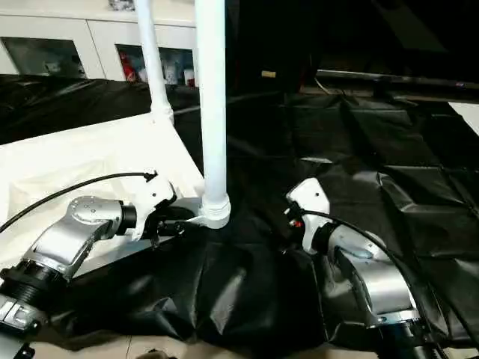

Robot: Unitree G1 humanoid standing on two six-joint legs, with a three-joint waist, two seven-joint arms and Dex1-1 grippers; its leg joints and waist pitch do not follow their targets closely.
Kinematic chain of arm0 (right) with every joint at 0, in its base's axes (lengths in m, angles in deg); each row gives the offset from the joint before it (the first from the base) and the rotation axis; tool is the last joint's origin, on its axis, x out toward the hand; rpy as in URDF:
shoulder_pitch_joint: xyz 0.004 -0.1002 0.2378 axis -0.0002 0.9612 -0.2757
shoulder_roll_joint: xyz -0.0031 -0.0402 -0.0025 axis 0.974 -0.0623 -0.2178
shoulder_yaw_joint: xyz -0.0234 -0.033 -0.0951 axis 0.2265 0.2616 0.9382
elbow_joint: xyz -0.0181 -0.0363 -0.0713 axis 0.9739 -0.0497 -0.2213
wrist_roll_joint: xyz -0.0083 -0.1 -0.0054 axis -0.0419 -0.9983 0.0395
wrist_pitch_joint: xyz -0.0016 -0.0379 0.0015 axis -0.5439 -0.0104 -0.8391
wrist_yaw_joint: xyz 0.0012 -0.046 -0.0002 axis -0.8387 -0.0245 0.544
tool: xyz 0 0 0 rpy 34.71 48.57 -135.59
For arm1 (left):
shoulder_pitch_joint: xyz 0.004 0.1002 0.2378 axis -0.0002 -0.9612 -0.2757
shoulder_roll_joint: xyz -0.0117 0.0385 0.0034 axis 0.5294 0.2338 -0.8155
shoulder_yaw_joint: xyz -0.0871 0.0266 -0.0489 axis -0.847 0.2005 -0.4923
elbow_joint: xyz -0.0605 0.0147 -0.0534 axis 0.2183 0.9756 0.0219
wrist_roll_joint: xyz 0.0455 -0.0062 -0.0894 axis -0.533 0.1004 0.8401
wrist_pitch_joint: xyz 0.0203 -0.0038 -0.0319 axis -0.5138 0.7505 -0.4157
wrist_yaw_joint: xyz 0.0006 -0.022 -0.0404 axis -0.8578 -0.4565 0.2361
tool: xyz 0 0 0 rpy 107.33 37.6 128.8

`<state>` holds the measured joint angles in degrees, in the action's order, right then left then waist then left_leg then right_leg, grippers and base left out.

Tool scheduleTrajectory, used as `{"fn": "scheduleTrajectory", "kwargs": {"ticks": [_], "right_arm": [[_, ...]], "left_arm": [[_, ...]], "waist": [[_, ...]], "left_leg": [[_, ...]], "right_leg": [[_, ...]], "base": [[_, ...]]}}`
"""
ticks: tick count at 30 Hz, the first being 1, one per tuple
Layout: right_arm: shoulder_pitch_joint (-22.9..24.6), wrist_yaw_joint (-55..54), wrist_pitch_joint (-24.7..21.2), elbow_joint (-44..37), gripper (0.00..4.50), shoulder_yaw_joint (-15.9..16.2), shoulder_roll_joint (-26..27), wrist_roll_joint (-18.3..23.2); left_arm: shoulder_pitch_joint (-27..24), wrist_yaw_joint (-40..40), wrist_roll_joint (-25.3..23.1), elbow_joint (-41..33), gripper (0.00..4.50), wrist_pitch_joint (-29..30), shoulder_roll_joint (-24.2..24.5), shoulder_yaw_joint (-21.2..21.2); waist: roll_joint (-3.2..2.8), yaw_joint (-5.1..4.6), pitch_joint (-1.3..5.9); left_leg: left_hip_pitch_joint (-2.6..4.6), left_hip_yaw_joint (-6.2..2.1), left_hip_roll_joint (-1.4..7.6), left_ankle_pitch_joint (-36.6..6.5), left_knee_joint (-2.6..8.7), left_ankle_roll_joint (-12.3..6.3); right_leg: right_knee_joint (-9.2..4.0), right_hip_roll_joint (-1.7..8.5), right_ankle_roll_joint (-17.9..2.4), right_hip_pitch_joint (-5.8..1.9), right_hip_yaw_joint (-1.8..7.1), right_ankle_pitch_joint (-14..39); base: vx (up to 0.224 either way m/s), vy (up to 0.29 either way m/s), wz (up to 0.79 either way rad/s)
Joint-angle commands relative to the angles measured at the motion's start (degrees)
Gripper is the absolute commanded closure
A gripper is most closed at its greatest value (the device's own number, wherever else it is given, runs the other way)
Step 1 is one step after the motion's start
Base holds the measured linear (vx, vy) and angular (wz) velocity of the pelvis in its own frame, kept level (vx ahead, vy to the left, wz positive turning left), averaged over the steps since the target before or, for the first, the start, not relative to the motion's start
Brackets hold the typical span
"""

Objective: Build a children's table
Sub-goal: Rotate leg to tighten

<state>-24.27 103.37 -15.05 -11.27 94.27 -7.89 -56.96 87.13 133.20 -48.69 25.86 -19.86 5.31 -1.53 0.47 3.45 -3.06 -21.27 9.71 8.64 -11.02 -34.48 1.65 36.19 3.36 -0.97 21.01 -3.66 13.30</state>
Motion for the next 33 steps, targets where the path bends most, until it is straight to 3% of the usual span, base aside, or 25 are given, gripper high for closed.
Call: {"fn": "scheduleTrajectory", "kwargs": {"ticks": [1, 2, 3, 4, 6, 11, 13, 16, 18, 20, 22, 26, 27, 29, 30, 33], "right_arm": [[0.11, 0.17, -0.46, -1.31, 0.00, -0.05, -0.47, 0.38], [0.56, 0.54, -0.33, -1.65, 0.00, 0.17, -0.90, 0.30], [1.28, 0.78, -0.07, -2.12, 0.00, 0.47, -1.39, -0.06], [1.83, 0.86, 0.14, -2.47, 0.00, 0.64, -1.69, -0.35], [2.08, 1.12, 0.23, -2.64, 0.00, 0.60, -1.84, -0.49], [1.72, 2.43, 0.48, -2.26, 0.00, 0.85, -2.46, -0.56], [1.31, 2.73, 0.62, -1.90, 0.00, 1.11, -2.56, -0.65], [0.78, 3.10, 0.71, -1.61, 0.00, 1.38, -2.68, -0.61], [0.62, 3.18, 0.82, -1.51, 0.00, 1.47, -2.68, -0.67], [0.17, 4.23, 0.28, -1.42, 0.00, 1.23, -2.27, 0.58], [-0.14, 5.17, -0.64, -1.48, 0.00, 0.82, -1.72, 2.15], [-0.89, 7.67, -0.79, -1.43, 0.00, 1.64, -1.95, 3.09], [-1.23, 8.85, -0.79, -1.78, 0.00, 2.10, -2.10, 3.50], [-1.62, 9.82, -1.11, -2.27, 0.00, 2.38, -2.13, 4.13], [-1.87, 10.25, -1.24, -2.41, 0.00, 2.53, -2.15, 4.35], [-2.61, 11.81, -1.42, -2.22, 0.00, 3.62, -2.45, 4.13]], "left_arm": [[-0.51, 0.24, -0.72, 1.27, 3.06, 0.88, 0.39, 0.81], [-0.14, -0.42, -0.86, 1.13, 3.06, 2.19, 0.83, 0.27], [-0.50, -2.63, -0.53, -1.26, 3.22, 5.85, 1.80, -1.00], [-1.10, -4.51, -0.08, -3.66, 3.22, 8.98, 2.59, -2.13], [-1.70, -5.22, 0.29, -5.21, 3.35, 10.59, 3.24, -2.75], [-2.89, -3.97, -1.54, -5.02, 3.84, 9.09, 4.48, -2.87], [-3.49, -4.05, -1.73, -5.78, 3.97, 9.34, 5.26, -2.40], [-4.24, -4.41, -0.92, -7.67, 4.26, 10.82, 5.80, -2.26], [-4.34, -4.45, -0.76, -7.84, 4.41, 10.45, 5.76, -2.38], [-5.25, -2.46, 0.87, -8.27, 4.46, 3.96, 4.89, -3.42], [-5.92, -0.23, 2.02, -8.86, 4.46, 1.14, 4.59, -3.49], [-6.51, 2.89, 4.01, -10.05, 4.46, 0.08, 3.98, -2.83], [-6.61, 4.69, 5.06, -10.72, 4.46, -0.85, 3.55, -2.39], [-6.46, 6.17, 5.50, -11.01, 4.46, -1.37, 3.33, -1.64], [-6.27, 6.72, 5.54, -10.93, 4.46, -1.59, 3.23, -1.28], [-5.66, 8.15, 5.47, -10.17, 4.46, -3.01, 2.60, -0.47]], "waist": [[-0.11, 0.35, 3.14], [-0.26, 0.32, 3.08], [-0.86, 0.22, 3.07], [-0.56, 0.10, 3.18], [-0.44, -0.01, 3.12], [-0.13, -0.04, 2.95], [0.27, -0.08, 2.93], [0.16, -0.27, 2.94], [0.19, -0.24, 2.89], [0.32, -0.28, 2.86], [0.17, -0.29, 2.93], [0.20, 0.02, 2.99], [0.52, 0.22, 3.02], [0.25, 0.52, 3.10], [0.58, 0.69, 3.04], [0.64, 1.20, 3.00]], "left_leg": [[0.93, -1.80, 5.05, -10.21, 4.28, -2.40], [0.87, -1.84, 5.06, -10.52, 4.35, -2.14], [1.10, -1.84, 5.23, -11.92, 4.51, -1.21], [1.08, -1.92, 5.43, -12.28, 4.59, -0.56], [0.82, -1.79, 5.07, -11.29, 4.46, -1.24], [0.79, -1.65, 4.93, -10.66, 4.30, -2.01], [0.75, -1.69, 5.05, -10.49, 4.45, -2.16], [0.61, -1.67, 5.03, -9.96, 4.38, -2.29], [0.63, -1.57, 4.91, -9.55, 4.29, -2.57], [0.59, -1.60, 4.90, -9.83, 4.32, -2.71], [0.62, -1.61, 5.00, -9.87, 4.31, -2.75], [0.73, -1.45, 5.01, -9.16, 4.27, -3.06], [0.70, -1.38, 5.04, -8.62, 4.29, -3.16], [0.86, -1.34, 5.15, -7.89, 4.24, -3.33], [0.86, -1.31, 5.17, -7.74, 4.28, -3.53], [0.93, -1.23, 5.21, -8.09, 4.33, -3.26]], "right_leg": [[-4.66, 6.22, -14.70, -2.13, 3.57, 5.01], [-4.66, 6.19, -14.52, -2.14, 3.58, 5.63], [-4.78, 6.08, -14.26, -1.99, 3.61, 6.27], [-4.28, 6.04, -14.40, -2.23, 3.65, 5.25], [-4.50, 6.09, -14.43, -2.25, 3.65, 5.16], [-5.06, 5.99, -13.53, -2.01, 3.67, 8.32], [-5.06, 5.95, -13.19, -1.94, 3.59, 8.63], [-4.86, 6.08, -13.37, -2.01, 3.64, 8.08], [-4.98, 6.04, -13.32, -1.93, 3.65, 8.32], [-5.18, 6.01, -12.86, -1.91, 3.62, 9.37], [-5.14, 6.04, -12.63, -1.89, 3.65, 9.27], [-4.88, 5.99, -13.10, -1.77, 3.67, 7.52], [-4.88, 6.02, -13.15, -1.81, 3.66, 7.08], [-4.67, 5.99, -13.43, -1.68, 3.63, 5.86], [-4.63, 5.99, -13.45, -1.68, 3.62, 5.78], [-4.74, 6.10, -12.91, -1.62, 3.65, 7.14]], "base": [[0.000, 0.000, 0.00], [0.000, 0.000, 0.00], [0.000, 0.000, 0.00], [0.000, 0.000, 0.00], [0.000, 0.000, 0.00], [0.000, 0.000, 0.00], [0.000, 0.000, 0.00], [0.000, 0.000, 0.00], [0.000, 0.000, 0.00], [0.000, 0.000, 0.00], [0.000, 0.000, 0.00], [0.000, 0.000, 0.00], [0.000, 0.000, 0.00], [0.000, 0.000, 0.00], [0.000, 0.000, 0.00], [0.000, 0.000, 0.00]]}}
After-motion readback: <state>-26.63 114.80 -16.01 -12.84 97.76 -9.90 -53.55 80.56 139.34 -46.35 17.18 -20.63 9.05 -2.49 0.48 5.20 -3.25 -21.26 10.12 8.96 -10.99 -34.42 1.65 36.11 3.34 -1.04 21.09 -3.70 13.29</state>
